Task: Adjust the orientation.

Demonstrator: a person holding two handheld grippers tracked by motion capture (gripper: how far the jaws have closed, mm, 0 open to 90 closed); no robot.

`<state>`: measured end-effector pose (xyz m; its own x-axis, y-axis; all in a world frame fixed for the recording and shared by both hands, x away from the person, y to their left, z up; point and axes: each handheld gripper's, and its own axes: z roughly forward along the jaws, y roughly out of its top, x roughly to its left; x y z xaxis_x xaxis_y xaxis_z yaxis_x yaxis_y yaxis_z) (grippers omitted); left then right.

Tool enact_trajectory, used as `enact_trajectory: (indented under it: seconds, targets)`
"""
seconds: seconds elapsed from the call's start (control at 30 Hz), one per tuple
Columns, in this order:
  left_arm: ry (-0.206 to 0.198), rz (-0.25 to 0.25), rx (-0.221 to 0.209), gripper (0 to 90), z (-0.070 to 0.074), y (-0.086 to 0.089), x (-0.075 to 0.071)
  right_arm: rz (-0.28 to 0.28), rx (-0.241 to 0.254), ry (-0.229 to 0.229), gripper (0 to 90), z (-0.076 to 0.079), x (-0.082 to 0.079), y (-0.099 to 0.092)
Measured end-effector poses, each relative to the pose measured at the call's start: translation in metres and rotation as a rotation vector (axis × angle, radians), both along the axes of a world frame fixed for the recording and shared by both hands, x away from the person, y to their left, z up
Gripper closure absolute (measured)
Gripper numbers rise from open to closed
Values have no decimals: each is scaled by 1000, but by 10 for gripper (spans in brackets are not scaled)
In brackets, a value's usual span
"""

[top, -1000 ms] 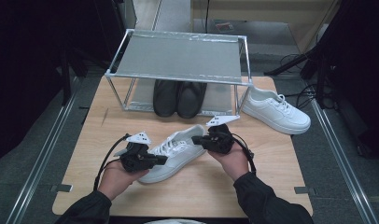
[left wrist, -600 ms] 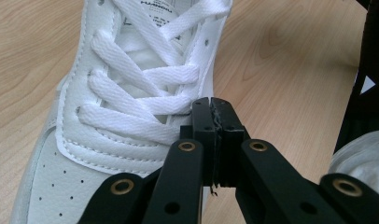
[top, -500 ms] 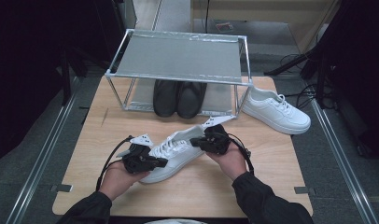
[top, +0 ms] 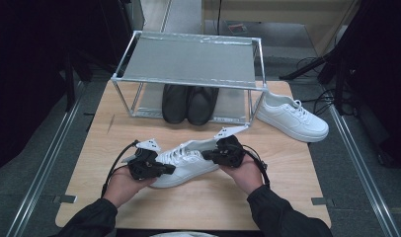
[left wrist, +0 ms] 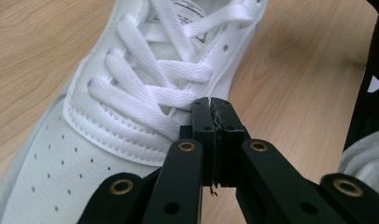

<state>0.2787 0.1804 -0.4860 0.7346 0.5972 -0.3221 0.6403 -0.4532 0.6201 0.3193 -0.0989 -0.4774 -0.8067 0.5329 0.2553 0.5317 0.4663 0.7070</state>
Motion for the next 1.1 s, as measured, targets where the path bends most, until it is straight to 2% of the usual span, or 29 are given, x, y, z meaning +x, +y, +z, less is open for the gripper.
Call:
enact_trajectory:
  seconds: [0.37, 0.63, 0.7, 0.8, 0.87, 1.0, 1.1]
  targets:
    - [-5, -1, 7, 889, 1, 5, 11, 29, 1, 17, 900, 0, -19, 2]
    - [9, -4, 0, 889, 1, 7, 18, 49, -30, 35, 900, 1, -38, 11]
    - [6, -6, 7, 892, 1, 7, 19, 50, -32, 36, 900, 1, -39, 11]
    - [9, -6, 6, 894, 1, 6, 20, 38, -33, 70, 900, 2, -42, 12]
    - [7, -9, 9, 898, 1, 7, 21, 42, -39, 77, 900, 2, -44, 13]
    - [-8, 0, 23, 900, 1, 5, 20, 56, -53, 76, 900, 3, -42, 11]
    - [-9, 7, 20, 900, 2, 6, 19, 46, -37, 51, 900, 9, -37, 5]
